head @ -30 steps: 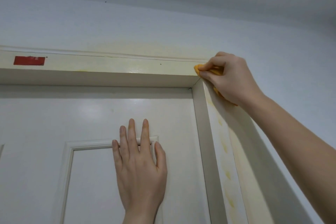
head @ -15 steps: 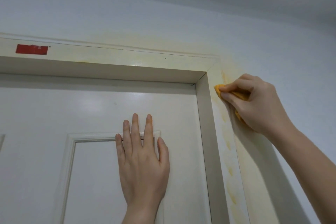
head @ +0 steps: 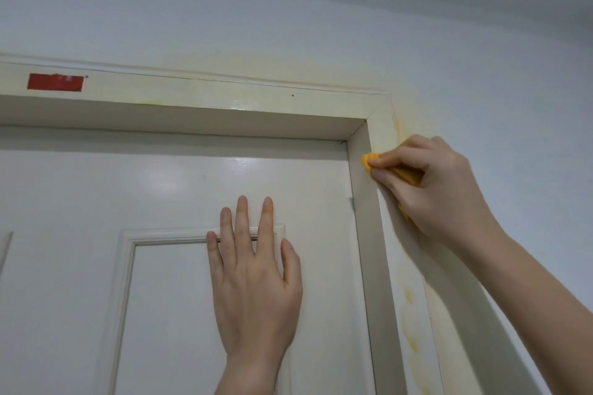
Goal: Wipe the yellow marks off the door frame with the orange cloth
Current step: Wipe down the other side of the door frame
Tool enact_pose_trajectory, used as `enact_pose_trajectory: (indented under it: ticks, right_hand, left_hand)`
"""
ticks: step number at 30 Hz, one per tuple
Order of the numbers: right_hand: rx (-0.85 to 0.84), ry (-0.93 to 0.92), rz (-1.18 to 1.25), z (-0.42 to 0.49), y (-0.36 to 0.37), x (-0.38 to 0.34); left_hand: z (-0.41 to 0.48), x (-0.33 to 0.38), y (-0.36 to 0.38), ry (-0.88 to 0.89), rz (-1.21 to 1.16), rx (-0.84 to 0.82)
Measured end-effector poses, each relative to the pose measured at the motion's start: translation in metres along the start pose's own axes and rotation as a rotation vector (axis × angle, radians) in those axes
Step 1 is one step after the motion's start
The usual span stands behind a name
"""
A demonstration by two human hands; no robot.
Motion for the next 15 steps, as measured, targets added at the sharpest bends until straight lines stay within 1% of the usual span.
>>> enact_pose_trajectory:
  ticks: [4,9,15]
  right_hand:
    - [0.073,0.029,-0.017,0.018,-0.006,0.01]
    - [0.051,-0.018,-0.053,-0.016,-0.009,0.004]
    - [0.175,0.041,-0.028,0.047,-0.002,0.011]
  left_hand:
    - [0.0,0.001,-0.001,-0.006,-0.009,0.007]
    - [0.001,0.0,0.002,0.007,-0.023,0.013]
    - [0.0,-0.001,0.004,0.009,-0.01,0.019]
Point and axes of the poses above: each hand's wrist, its own z-axis towards the middle knuckle, its own y-axis out of the palm, x = y × z, the point moved 3 cm from there along z, towards the middle knuckle, and after that the axes turned 14 degrees about z, right-handed, at the moved point
